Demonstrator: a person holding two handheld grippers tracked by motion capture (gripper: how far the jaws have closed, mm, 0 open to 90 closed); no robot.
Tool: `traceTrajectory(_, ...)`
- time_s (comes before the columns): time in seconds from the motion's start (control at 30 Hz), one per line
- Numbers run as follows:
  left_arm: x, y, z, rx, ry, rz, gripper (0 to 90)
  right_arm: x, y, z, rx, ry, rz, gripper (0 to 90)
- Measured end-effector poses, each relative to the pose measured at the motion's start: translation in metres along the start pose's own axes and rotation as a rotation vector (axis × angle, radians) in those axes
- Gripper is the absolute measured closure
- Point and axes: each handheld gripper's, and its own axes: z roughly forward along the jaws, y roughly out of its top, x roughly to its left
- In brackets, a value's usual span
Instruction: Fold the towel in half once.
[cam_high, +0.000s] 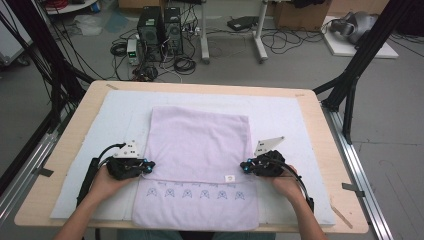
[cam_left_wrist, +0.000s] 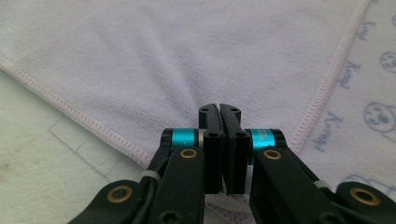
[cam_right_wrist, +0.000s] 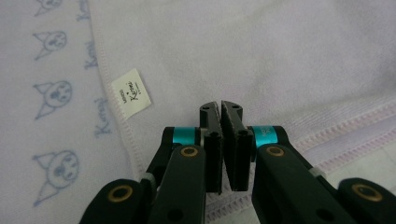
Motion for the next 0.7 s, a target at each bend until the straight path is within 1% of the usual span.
traceTrajectory(0.1, 0.0, 0.001, -0.007, -0.051, -0.016, 0.0, 87.7, 0.001, 0.001, -0.007, -0.036, 0.007, -0.013, 87.6)
traceTrajectory(0.17, 0.003, 0.001, -0.013, -0.097, -0.036, -0.015, 87.7, 0.001, 0.001, -0.012, -0.079, 0.019, -0.013, 87.6)
traceTrajectory(0.2, 0.003, 0.0, -0.015, -0.107, -0.045, -0.018, 87.6, 0.0, 0.001, -0.016, -0.105, 0.033, -0.018, 87.6)
traceTrajectory(0.23, 0.003, 0.0, -0.016, -0.116, -0.05, -0.02, 87.7, 0.0, 0.001, -0.017, -0.119, 0.038, -0.017, 87.6)
traceTrajectory(0.27, 0.002, 0.0, -0.017, -0.121, -0.056, -0.014, 87.7, 0.0, 0.001, -0.019, -0.134, 0.045, -0.021, 87.6)
traceTrajectory(0.3, 0.001, 0.001, -0.018, -0.131, -0.06, -0.01, 87.7, 0.001, 0.001, -0.02, -0.138, 0.046, -0.027, 87.5)
traceTrajectory(0.33, -0.001, 0.001, -0.019, -0.133, -0.064, -0.001, 87.7, 0.002, 0.001, -0.02, -0.14, 0.056, -0.025, 87.6)
traceTrajectory(0.4, -0.004, 0.001, -0.021, -0.138, -0.074, 0.016, 87.6, 0.005, 0.001, -0.021, -0.14, 0.063, -0.037, 87.5)
traceTrajectory(0.47, -0.008, 0.002, -0.025, -0.147, -0.079, 0.027, 87.6, 0.009, 0.001, -0.025, -0.153, 0.069, -0.047, 87.5)
traceTrajectory(0.5, -0.011, 0.002, -0.028, -0.156, -0.083, 0.03, 87.6, 0.011, 0.002, -0.027, -0.17, 0.068, -0.064, 87.5)
traceTrajectory(0.57, -0.016, 0.002, -0.036, -0.169, -0.085, 0.044, 87.6, 0.016, 0.001, -0.034, -0.182, 0.081, -0.073, 87.5)
traceTrajectory(0.63, -0.023, -0.001, -0.044, -0.181, -0.087, 0.055, 87.6, 0.022, 0.0, -0.039, -0.176, 0.094, -0.091, 87.5)
traceTrajectory(0.7, -0.032, -0.008, -0.053, -0.189, -0.101, 0.049, 87.6, 0.032, -0.004, -0.047, -0.165, 0.115, -0.109, 87.6)
